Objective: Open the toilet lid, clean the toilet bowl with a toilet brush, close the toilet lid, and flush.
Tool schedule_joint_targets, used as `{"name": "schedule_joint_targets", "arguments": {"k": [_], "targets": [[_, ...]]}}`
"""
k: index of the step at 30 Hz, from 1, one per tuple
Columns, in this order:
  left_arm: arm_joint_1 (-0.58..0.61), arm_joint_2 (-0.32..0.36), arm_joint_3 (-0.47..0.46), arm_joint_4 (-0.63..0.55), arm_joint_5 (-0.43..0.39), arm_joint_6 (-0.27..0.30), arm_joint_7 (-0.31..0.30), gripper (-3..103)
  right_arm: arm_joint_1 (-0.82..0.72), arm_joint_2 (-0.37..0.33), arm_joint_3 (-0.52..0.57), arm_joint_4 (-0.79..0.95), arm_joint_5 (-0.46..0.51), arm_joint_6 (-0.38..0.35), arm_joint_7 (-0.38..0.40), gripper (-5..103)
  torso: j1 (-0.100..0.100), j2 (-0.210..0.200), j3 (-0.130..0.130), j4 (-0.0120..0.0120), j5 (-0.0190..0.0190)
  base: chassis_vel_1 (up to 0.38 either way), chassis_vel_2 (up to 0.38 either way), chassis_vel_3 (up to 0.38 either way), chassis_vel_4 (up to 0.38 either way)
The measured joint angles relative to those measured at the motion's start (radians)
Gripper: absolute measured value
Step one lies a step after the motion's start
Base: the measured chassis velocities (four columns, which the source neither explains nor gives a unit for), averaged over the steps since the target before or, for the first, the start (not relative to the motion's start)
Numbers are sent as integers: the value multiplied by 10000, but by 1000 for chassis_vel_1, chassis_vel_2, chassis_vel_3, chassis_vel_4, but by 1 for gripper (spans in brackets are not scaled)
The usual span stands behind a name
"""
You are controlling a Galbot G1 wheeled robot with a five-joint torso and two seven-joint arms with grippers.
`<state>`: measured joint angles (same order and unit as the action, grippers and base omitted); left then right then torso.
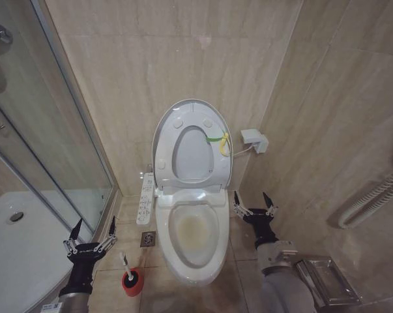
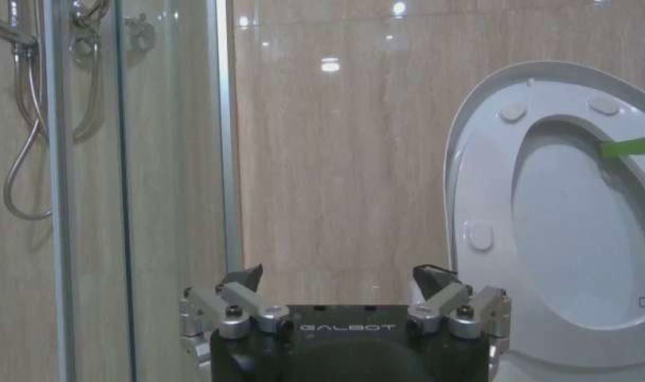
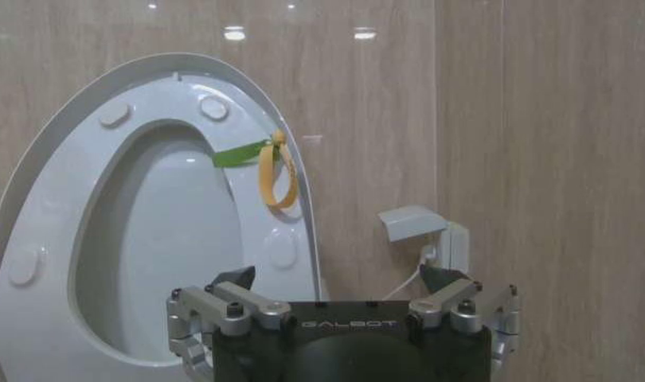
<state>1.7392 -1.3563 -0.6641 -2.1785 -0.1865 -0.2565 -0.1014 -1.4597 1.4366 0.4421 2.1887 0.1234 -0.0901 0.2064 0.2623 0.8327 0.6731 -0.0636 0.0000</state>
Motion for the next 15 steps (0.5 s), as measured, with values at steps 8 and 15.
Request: {"name": "schedule_joint_targets", "arguments": {"k": [8, 15], "targets": [[1, 0, -1, 0, 0, 0, 0, 96, -615, -344, 366, 210, 178, 3, 15, 100, 0, 0, 0, 3, 1, 0, 0, 0, 0], [0, 1, -1, 1, 0, 0, 0, 96, -2354, -1275, 1394, 721, 957, 547, 14, 100, -2, 1, -1, -8, -1, 0, 0, 0, 0]]}}
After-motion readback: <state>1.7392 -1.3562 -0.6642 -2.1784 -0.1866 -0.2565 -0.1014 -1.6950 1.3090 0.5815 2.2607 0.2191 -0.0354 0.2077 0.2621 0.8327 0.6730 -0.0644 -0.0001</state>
